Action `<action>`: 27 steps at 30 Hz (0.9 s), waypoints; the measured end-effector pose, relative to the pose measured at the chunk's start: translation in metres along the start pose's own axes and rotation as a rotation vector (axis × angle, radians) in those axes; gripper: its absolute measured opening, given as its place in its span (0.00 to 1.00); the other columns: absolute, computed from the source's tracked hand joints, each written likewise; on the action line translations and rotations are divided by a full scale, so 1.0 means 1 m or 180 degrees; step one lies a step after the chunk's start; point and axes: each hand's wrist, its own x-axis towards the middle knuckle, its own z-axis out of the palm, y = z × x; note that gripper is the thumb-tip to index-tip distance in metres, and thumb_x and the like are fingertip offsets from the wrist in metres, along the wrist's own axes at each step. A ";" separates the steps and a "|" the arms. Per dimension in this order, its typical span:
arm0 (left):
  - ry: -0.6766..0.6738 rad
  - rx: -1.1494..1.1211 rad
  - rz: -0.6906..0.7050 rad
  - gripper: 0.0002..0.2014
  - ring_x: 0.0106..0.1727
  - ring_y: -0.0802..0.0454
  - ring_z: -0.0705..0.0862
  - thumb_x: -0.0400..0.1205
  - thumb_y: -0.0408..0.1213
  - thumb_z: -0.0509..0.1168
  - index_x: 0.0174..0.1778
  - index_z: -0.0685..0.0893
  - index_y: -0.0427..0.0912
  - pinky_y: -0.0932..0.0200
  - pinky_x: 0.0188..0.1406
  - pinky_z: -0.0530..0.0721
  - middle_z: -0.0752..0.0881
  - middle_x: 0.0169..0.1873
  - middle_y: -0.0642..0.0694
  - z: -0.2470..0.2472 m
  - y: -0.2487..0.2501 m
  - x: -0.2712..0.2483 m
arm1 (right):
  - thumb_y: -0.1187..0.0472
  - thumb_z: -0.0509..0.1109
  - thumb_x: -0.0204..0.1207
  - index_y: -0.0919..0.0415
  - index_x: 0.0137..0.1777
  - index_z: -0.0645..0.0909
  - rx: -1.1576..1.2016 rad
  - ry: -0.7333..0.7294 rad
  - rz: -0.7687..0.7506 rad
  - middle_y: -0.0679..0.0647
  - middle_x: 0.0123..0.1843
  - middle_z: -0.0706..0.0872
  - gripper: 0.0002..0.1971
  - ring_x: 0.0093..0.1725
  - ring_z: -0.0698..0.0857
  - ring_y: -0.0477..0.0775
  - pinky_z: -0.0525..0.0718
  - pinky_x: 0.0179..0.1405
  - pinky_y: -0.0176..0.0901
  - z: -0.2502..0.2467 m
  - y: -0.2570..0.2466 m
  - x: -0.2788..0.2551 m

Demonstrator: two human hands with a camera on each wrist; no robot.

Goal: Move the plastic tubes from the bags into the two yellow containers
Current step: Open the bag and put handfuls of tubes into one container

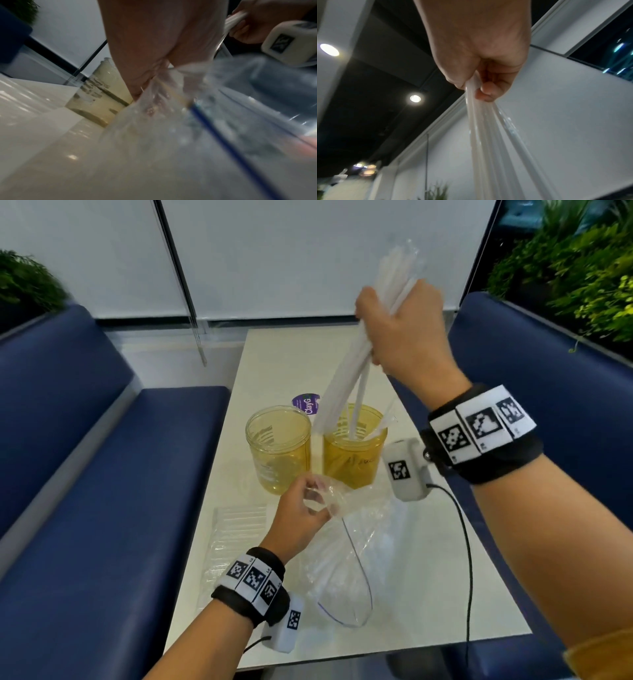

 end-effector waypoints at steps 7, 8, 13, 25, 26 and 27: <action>0.0116 0.0309 0.0070 0.15 0.50 0.52 0.85 0.84 0.21 0.63 0.55 0.80 0.48 0.47 0.44 0.90 0.86 0.60 0.53 -0.013 -0.001 -0.005 | 0.53 0.66 0.82 0.50 0.26 0.66 -0.0826 -0.0018 0.0312 0.45 0.23 0.71 0.22 0.21 0.69 0.42 0.63 0.21 0.30 0.027 0.086 0.021; 0.0121 0.0309 0.0057 0.15 0.49 0.53 0.86 0.84 0.21 0.61 0.55 0.81 0.48 0.46 0.45 0.91 0.86 0.60 0.52 -0.015 0.002 -0.005 | 0.53 0.66 0.83 0.53 0.27 0.68 -0.0891 -0.0125 0.0407 0.46 0.23 0.71 0.21 0.22 0.70 0.44 0.64 0.21 0.31 0.033 0.099 0.020; 0.0136 0.0323 0.0025 0.15 0.45 0.63 0.85 0.85 0.21 0.60 0.61 0.82 0.42 0.45 0.49 0.91 0.87 0.58 0.53 -0.020 0.012 -0.008 | 0.49 0.68 0.82 0.61 0.43 0.77 -0.1280 -0.0698 0.0947 0.57 0.37 0.83 0.15 0.36 0.83 0.56 0.79 0.37 0.45 0.057 0.147 0.002; -0.0258 0.0445 0.0262 0.20 0.49 0.59 0.88 0.86 0.21 0.57 0.67 0.83 0.45 0.44 0.55 0.92 0.84 0.64 0.52 -0.014 0.042 -0.002 | 0.44 0.90 0.56 0.56 0.79 0.73 -0.1469 -0.1189 0.1379 0.57 0.73 0.80 0.51 0.68 0.83 0.58 0.84 0.67 0.54 0.042 0.148 -0.016; -0.0311 0.0457 0.0290 0.20 0.50 0.58 0.89 0.86 0.21 0.57 0.68 0.83 0.45 0.43 0.56 0.92 0.83 0.65 0.52 -0.011 0.044 -0.001 | 0.44 0.89 0.57 0.55 0.76 0.75 -0.1474 -0.1136 0.1197 0.56 0.71 0.82 0.48 0.69 0.82 0.57 0.82 0.68 0.52 0.036 0.144 -0.017; -0.0366 0.0464 0.0319 0.21 0.50 0.57 0.89 0.86 0.21 0.56 0.69 0.82 0.45 0.43 0.56 0.92 0.83 0.66 0.52 -0.009 0.046 0.001 | 0.43 0.88 0.58 0.55 0.74 0.77 -0.1420 -0.1098 0.1048 0.55 0.69 0.82 0.44 0.68 0.82 0.55 0.81 0.67 0.50 0.031 0.137 -0.019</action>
